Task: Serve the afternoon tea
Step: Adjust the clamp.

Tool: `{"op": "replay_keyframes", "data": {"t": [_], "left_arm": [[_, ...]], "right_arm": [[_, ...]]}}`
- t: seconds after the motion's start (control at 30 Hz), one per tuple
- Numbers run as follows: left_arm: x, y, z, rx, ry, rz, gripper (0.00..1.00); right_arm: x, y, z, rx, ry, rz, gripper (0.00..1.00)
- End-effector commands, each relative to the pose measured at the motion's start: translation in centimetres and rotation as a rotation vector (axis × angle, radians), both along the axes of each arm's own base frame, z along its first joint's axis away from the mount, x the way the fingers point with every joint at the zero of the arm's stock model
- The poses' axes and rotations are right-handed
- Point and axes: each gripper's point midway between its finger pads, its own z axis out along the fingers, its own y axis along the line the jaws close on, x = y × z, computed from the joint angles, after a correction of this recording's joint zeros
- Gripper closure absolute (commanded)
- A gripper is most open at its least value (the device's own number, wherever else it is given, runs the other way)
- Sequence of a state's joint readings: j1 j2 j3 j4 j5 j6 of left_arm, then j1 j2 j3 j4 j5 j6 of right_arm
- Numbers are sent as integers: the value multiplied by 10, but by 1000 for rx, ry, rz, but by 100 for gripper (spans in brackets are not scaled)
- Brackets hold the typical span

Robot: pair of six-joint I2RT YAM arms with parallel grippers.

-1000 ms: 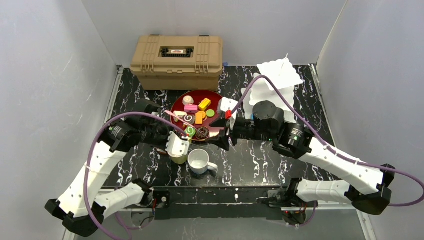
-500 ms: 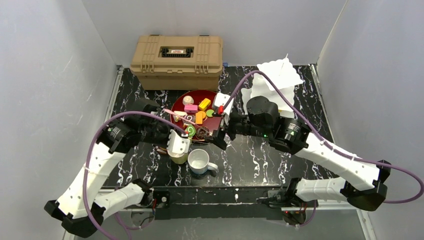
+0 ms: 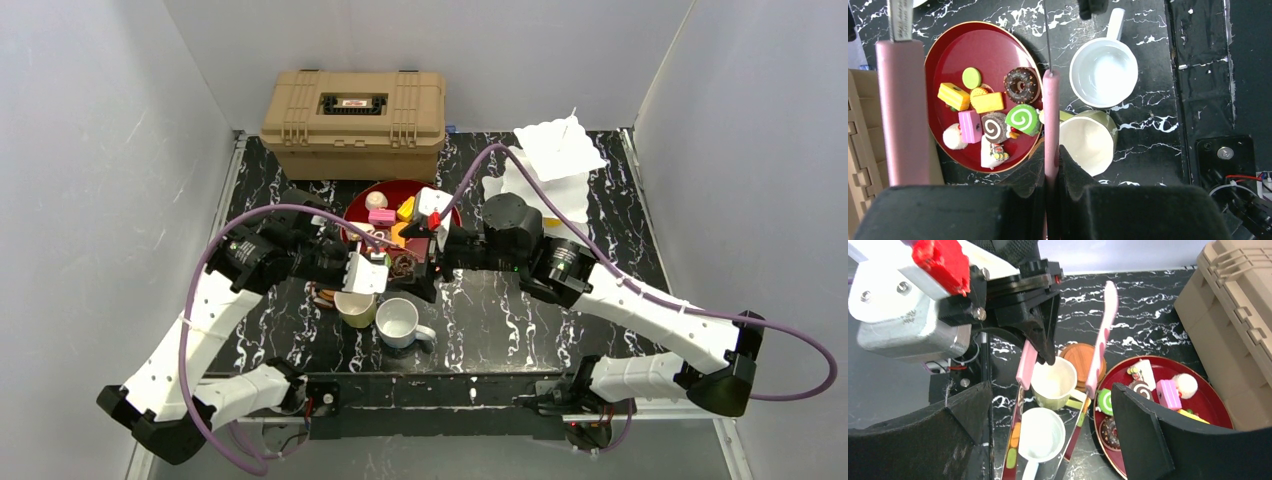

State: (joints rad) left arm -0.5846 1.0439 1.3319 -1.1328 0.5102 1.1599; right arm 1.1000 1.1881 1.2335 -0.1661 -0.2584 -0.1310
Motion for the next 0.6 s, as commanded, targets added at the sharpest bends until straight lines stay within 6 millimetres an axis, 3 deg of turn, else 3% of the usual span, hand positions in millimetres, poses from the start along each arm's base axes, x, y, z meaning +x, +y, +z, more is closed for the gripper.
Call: {"op": "replay_keyframes", "data": {"t": [0.0, 0.13, 0.47, 0.57], "left_arm": [[-13, 0, 1, -18, 35, -22, 100], [-13, -7, 13, -56, 60, -9, 100], [-18, -15, 21, -79, 129, -19, 99], [-16, -15, 22, -77, 119, -23, 99]], "right_arm": [[-10, 8, 25, 108, 4, 55, 2], [-8, 12, -4, 71, 42, 51, 2], [-15, 15, -24, 59, 34, 97, 2], [-13, 16, -38, 10, 33, 98, 2]]}}
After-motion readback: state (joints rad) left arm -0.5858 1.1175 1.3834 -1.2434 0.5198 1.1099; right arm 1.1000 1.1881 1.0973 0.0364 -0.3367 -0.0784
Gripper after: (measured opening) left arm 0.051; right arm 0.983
